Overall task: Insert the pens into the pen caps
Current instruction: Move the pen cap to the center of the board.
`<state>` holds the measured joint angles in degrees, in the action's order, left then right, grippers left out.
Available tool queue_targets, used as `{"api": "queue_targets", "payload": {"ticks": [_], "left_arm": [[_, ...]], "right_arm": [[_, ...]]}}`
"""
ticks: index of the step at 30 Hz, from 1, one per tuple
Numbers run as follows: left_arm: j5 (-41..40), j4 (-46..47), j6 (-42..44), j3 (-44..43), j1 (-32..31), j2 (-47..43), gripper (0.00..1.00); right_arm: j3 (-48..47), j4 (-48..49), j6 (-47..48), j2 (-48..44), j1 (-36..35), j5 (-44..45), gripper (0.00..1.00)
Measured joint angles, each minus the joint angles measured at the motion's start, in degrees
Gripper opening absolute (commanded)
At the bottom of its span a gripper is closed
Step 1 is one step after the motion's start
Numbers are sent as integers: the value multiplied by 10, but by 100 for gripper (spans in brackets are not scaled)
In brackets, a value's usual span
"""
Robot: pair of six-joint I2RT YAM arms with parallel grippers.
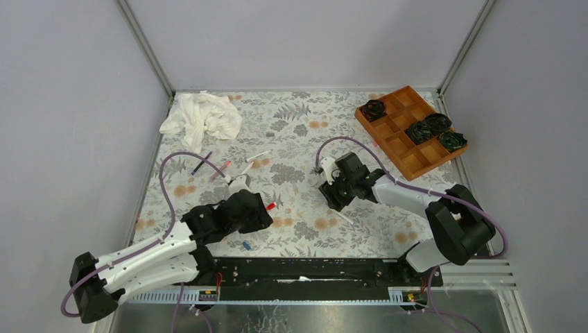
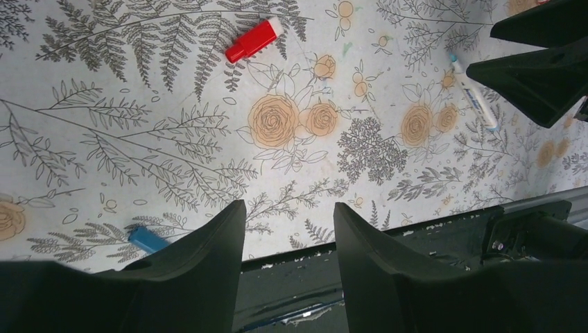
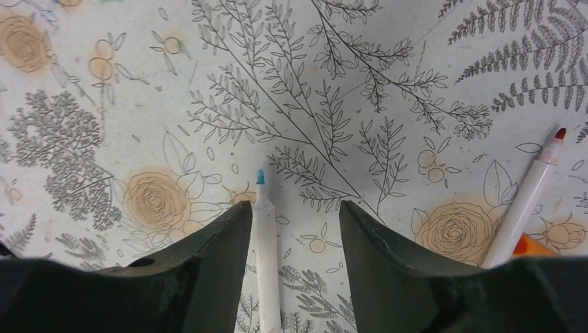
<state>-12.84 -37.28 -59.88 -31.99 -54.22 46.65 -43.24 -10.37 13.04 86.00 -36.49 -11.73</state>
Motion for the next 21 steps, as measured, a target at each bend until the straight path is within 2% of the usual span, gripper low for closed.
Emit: {"api": "queue_targets", "payload": {"ticks": [3, 10, 12, 16, 21], "left_arm": [[0, -25, 0, -13, 0, -12, 57], [19, -105, -37, -23, 0, -33, 58], [19, -134, -62, -23, 0, -31, 54], [10, -201, -132, -24, 0, 4, 52], [-7, -236, -194, -25, 0, 58, 50]], "right_arm": [[-9, -22, 14, -20, 0, -14, 67], [-31, -65, 53, -91, 36, -98, 68], [-31, -73, 58, -104, 45, -118, 68], [-31, -85, 64, -107, 48, -144, 68], [-31, -97, 68, -110, 49, -161, 68]]}}
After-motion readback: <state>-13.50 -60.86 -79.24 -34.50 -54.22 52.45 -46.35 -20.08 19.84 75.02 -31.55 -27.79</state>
